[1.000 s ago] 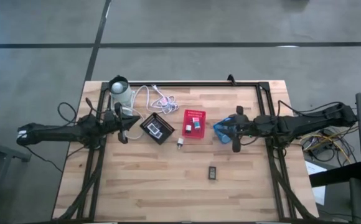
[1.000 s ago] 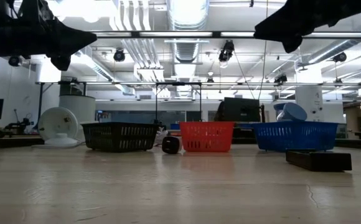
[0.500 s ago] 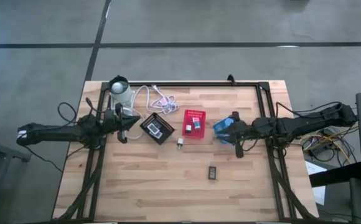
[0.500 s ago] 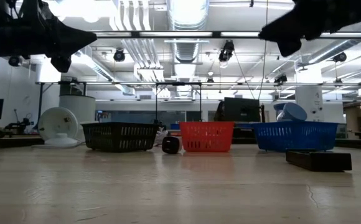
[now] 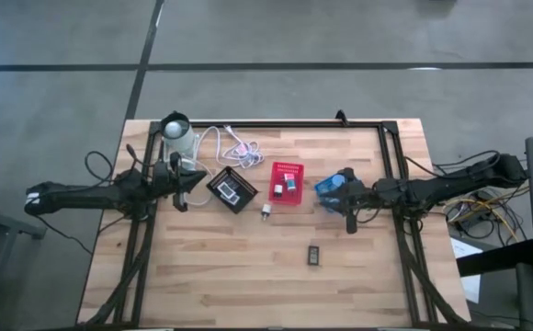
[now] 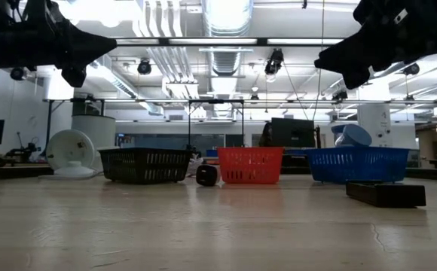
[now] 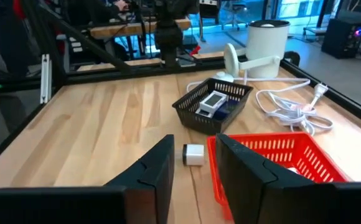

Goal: Pick & Place Office items
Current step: Put the black digital clock into the black basket

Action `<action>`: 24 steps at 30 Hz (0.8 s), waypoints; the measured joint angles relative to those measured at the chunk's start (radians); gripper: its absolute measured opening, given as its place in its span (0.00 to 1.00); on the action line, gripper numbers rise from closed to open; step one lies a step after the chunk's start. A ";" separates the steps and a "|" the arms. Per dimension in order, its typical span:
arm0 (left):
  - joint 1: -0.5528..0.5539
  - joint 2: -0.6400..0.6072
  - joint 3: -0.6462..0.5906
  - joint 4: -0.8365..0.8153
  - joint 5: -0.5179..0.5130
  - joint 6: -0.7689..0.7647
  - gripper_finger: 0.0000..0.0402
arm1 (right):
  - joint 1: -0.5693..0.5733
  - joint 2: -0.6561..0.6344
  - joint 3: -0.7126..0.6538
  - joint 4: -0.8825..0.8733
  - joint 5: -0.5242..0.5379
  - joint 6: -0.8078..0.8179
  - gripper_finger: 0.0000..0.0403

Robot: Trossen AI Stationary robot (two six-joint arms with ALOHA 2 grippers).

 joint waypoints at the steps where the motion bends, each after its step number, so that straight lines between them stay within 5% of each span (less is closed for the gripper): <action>1: 0.000 0.000 0.000 0.000 0.000 0.000 0.01 | 0.000 0.000 0.000 -0.001 0.000 0.000 0.30; 12: 0.000 0.000 0.003 -0.001 0.000 -0.023 0.01 | 0.000 0.000 0.036 -0.031 0.000 -0.005 0.43; 24: 0.000 0.000 0.003 -0.001 0.000 -0.013 0.01 | 0.000 0.006 0.028 -0.037 -0.003 0.025 0.45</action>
